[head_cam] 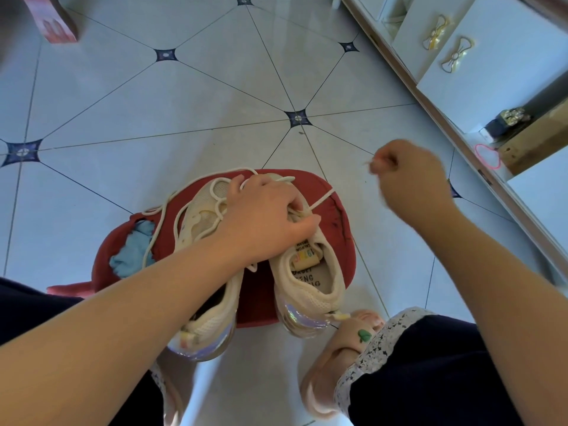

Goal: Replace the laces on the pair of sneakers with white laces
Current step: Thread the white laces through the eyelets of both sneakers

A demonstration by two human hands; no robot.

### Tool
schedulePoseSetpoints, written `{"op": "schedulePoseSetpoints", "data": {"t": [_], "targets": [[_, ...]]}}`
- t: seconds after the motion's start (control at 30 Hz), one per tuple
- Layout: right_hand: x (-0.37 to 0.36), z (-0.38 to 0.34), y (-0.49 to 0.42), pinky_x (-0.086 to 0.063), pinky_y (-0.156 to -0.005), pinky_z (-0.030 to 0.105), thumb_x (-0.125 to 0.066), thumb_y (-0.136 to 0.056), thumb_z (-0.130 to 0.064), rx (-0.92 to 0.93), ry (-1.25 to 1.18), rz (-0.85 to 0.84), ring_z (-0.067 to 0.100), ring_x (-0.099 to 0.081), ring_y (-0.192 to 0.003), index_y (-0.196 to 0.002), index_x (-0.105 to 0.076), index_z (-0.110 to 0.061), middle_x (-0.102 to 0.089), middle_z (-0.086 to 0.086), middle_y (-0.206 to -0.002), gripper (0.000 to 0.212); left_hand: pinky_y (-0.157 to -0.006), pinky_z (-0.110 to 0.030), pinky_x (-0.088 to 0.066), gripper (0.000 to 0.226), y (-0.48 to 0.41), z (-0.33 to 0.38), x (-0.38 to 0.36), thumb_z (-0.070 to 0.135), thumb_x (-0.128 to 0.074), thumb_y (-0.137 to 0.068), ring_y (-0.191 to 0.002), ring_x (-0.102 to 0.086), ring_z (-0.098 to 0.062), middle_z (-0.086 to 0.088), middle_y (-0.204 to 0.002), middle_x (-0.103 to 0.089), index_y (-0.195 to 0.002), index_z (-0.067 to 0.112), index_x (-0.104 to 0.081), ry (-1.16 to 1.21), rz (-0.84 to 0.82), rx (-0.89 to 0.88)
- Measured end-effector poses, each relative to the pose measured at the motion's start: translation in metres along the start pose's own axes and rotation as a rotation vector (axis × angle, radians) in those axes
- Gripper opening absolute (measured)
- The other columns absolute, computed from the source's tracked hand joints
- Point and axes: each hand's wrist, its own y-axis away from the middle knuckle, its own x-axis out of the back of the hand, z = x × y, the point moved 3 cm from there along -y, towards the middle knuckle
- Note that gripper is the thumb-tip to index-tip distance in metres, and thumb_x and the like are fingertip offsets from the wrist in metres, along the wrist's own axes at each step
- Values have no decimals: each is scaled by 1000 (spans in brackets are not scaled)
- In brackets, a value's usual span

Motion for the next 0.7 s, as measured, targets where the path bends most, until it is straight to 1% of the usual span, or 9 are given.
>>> {"op": "schedulePoseSetpoints", "data": {"t": [0.07, 0.13, 0.17, 0.23, 0.4, 0.5, 0.57, 0.63, 0.7], "targets": [[-23, -8, 11, -47, -75, 33, -53, -91, -22, -43, -134, -281, 18, -57, -78, -92, -61, -13, -63, 5, -88, 12, -109, -44, -11, 32, 0, 0, 0, 59, -45, -72, -108, -39, -9, 22, -84, -48, -84, 33, -60, 13, -2, 7], [-41, -16, 23, -47, -71, 29, -58, -89, -27, -78, -236, -485, 15, -58, -77, -86, -63, -16, -63, 2, -83, 12, -109, -44, -11, 33, 0, 1, 0, 60, -44, -73, -110, -40, -11, 19, -87, -48, -87, 34, -60, 3, 6, 3], [-47, -18, 27, -45, -66, 25, -60, -87, -28, -88, -277, -517, 12, -55, -71, -83, -64, -14, -61, 1, -78, 15, -108, -45, -12, 34, 0, 1, 0, 60, -43, -73, -111, -40, -12, 18, -88, -48, -88, 34, -60, -6, 10, 0], [-55, -19, 30, -42, -63, 26, -63, -85, -24, -109, -336, -484, 12, -50, -65, -82, -64, -4, -57, 3, -72, 21, -108, -45, -13, 31, 0, 1, 0, 58, -43, -74, -111, -41, -13, 17, -87, -47, -87, 34, -59, -16, 19, 0], [-50, -18, 25, -41, -58, 28, -65, -83, -22, -108, -283, -242, 14, -47, -56, -67, -62, -6, -55, 4, -62, 22, -109, -46, -13, 31, 0, 1, -1, 58, -44, -73, -111, -40, -11, 21, -83, -43, -83, 33, -60, -44, 40, -29], [-23, -4, 7, -40, -53, 21, -61, -85, -17, -252, -438, -3, 9, -47, -50, -83, -67, -1, -54, 5, -60, 17, -109, -44, -9, 34, 0, 0, 0, 58, -43, -72, -115, -39, -11, 22, -84, -45, -83, 31, -61, -19, 24, -30], [-7, 6, -1, -40, -55, 22, -60, -86, -18, -328, -526, 143, 9, -47, -56, -90, -68, -4, -56, 2, -66, 17, -111, -45, -7, 38, 0, 0, -1, 60, -39, -71, -120, -37, -12, 21, -90, -50, -85, 31, -61, -14, -1, -29], [-6, 8, -1, -39, -57, 23, -58, -88, -18, -320, -506, 87, 11, -46, -60, -88, -66, -3, -56, 3, -71, 17, -111, -45, -7, 37, 0, -1, -1, 59, -39, -72, -123, -35, -13, 20, -96, -54, -85, 31, -60, -4, -16, -17], [-23, 0, 9, -37, -54, 20, -58, -88, -17, -283, -467, -169, 8, -46, -58, -78, -64, -12, -57, -2, -70, 13, -110, -45, -10, 31, 1, -2, -1, 56, -44, -76, -121, -36, -14, 18, -98, -55, -85, 31, -60, 6, -15, -9]]}}
